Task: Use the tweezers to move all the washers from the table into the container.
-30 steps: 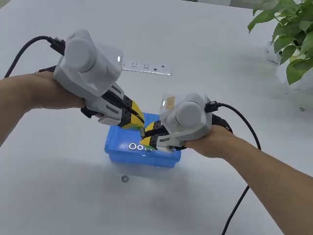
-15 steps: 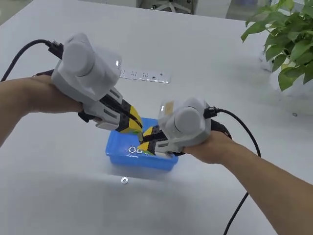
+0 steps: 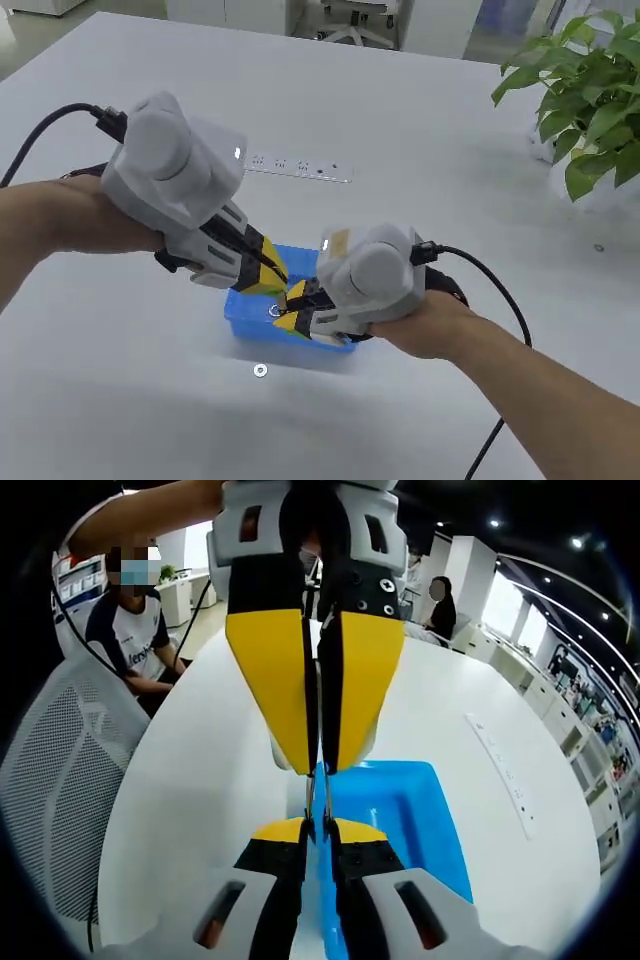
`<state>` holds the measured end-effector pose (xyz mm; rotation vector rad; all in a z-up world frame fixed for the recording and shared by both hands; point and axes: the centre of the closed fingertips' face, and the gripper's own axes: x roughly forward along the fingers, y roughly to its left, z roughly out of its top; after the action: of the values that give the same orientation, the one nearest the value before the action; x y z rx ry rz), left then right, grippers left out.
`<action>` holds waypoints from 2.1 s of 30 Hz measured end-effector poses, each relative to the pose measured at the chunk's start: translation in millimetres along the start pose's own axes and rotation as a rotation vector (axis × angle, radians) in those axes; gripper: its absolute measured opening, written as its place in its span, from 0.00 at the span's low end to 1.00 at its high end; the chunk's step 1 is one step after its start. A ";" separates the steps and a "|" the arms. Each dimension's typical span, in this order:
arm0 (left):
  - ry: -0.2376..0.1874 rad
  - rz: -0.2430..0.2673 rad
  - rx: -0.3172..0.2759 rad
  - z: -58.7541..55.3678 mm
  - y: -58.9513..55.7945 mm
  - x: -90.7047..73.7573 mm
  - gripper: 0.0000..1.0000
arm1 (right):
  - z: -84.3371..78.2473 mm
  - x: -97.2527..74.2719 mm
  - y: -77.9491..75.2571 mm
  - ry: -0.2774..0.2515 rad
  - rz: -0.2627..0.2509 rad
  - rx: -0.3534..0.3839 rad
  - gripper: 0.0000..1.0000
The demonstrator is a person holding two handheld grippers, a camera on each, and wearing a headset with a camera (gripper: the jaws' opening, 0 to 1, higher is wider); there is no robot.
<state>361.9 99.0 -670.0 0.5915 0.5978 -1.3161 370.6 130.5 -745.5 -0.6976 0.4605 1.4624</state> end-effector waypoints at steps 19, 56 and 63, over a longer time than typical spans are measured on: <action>0.023 -0.023 -0.024 -23.5 -20.8 4.2 0.06 | -4.1 20.6 27.7 -0.008 0.043 0.009 0.11; 0.040 -0.065 -0.071 -47.3 -29.5 19.1 0.07 | -21.4 42.9 41.5 -0.001 0.079 0.030 0.12; 0.044 -0.067 -0.071 -49.2 -29.6 21.2 0.07 | -21.7 44.0 41.4 -0.003 0.080 0.031 0.12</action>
<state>332.7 114.0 -721.7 0.5471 0.7030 -1.3419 335.8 147.0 -796.9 -0.6591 0.5126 1.5276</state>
